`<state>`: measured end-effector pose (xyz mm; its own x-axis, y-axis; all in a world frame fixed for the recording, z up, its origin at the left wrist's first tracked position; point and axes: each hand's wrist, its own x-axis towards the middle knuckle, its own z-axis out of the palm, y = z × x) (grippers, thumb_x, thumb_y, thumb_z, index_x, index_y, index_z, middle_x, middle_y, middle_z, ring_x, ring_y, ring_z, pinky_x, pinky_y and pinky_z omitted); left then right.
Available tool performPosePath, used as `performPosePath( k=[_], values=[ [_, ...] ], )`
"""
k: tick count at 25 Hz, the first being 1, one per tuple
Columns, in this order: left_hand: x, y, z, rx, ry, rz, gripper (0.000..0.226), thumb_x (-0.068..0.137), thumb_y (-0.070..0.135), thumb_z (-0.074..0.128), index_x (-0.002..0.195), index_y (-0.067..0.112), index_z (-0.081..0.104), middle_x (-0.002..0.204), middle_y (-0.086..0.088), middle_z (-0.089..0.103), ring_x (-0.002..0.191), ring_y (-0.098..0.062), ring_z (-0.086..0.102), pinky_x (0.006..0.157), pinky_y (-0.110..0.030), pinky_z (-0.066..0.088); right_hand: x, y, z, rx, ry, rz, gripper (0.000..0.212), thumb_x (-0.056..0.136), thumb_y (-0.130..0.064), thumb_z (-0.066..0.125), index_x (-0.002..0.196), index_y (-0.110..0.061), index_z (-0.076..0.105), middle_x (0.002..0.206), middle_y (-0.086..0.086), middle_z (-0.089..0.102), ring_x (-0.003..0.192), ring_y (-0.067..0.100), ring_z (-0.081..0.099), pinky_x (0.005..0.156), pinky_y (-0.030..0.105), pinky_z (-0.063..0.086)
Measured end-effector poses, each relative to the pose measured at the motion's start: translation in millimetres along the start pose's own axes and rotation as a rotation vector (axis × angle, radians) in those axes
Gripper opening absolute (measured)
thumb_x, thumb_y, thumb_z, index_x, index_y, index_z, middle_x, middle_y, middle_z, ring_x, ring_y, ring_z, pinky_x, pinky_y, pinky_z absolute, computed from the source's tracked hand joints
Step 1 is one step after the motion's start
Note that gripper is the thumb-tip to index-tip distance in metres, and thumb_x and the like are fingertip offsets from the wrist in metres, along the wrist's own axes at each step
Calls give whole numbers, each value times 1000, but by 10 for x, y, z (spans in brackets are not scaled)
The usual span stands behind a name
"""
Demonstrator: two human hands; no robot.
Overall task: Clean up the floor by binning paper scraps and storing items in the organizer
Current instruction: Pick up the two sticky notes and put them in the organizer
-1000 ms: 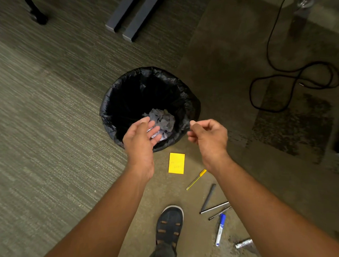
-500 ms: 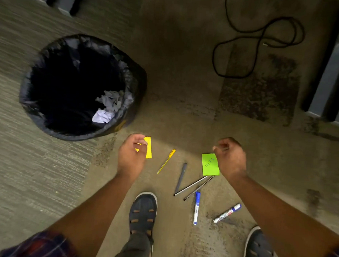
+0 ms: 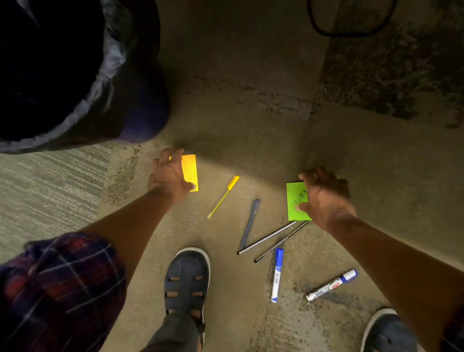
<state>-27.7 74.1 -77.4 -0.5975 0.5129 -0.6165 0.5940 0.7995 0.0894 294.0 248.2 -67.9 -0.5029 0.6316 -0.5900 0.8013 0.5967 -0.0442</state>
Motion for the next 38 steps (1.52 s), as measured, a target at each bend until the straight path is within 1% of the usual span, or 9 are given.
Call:
performPosePath(
  k=[6,10,12,19,22,25,28,32,38],
  values=[
    [23,15,33,140,75,20,98,66,35,93,148,21,41,144,-14,40,129,-37,43,102,-49,48,69,31,69,-150,9,-29,79,62,-49,89,126,-25,49,125,5,58,114,29,57,94,44,38],
    [79,6,-93,124,97,-22,42,76,30,88,112,26,66,128,-11,51,120,-33,50,92,-45,52,122,54,-24,-112,-6,49,61,70,-50,82,119,-25,56,124,4,57,114,27,57,96,45,40],
    [42,-28,-123,119,70,24,25,80,30,82,91,29,59,117,-7,56,114,-29,57,89,-40,54,97,95,-74,-103,-36,69,47,76,-50,78,111,-25,61,121,2,58,113,25,58,98,45,41],
    [-235,-27,42,170,-3,5,93,65,35,94,142,22,43,139,-13,44,127,-35,48,96,-50,52,7,242,-223,234,-150,129,24,84,-37,75,83,-27,52,90,-2,67,99,26,66,89,37,44],
    [-234,-21,133,298,46,-37,90,65,42,93,137,20,45,137,-12,51,127,-34,49,95,-51,49,-10,282,-157,462,-118,154,21,80,-25,80,92,-25,62,95,3,74,92,26,70,81,33,54],
    [-263,-95,108,266,92,-67,55,72,41,88,116,20,61,124,-11,58,121,-32,52,94,-48,49,-69,331,-84,542,-59,144,22,83,-21,79,103,-18,71,104,8,76,97,29,71,87,34,55],
    [-352,-204,-10,-91,82,-56,21,82,23,83,87,22,63,100,-9,69,97,-32,69,82,-42,57,-183,356,-192,580,-17,145,13,88,-21,74,100,-17,73,103,6,77,97,28,71,85,32,53],
    [-658,-198,-305,-469,82,-78,28,80,11,83,72,20,58,70,-5,63,67,-28,62,65,-31,52,-433,364,-567,722,19,165,5,89,-18,72,92,-16,70,90,8,75,88,32,71,81,45,60],
    [-1591,805,-1041,-1307,-33,-223,12,91,8,74,96,17,69,97,-10,75,76,-18,69,60,-28,58,-931,387,-1509,1032,27,268,15,91,-10,66,80,-21,66,74,4,70,70,25,70,66,52,64]
  ],
)
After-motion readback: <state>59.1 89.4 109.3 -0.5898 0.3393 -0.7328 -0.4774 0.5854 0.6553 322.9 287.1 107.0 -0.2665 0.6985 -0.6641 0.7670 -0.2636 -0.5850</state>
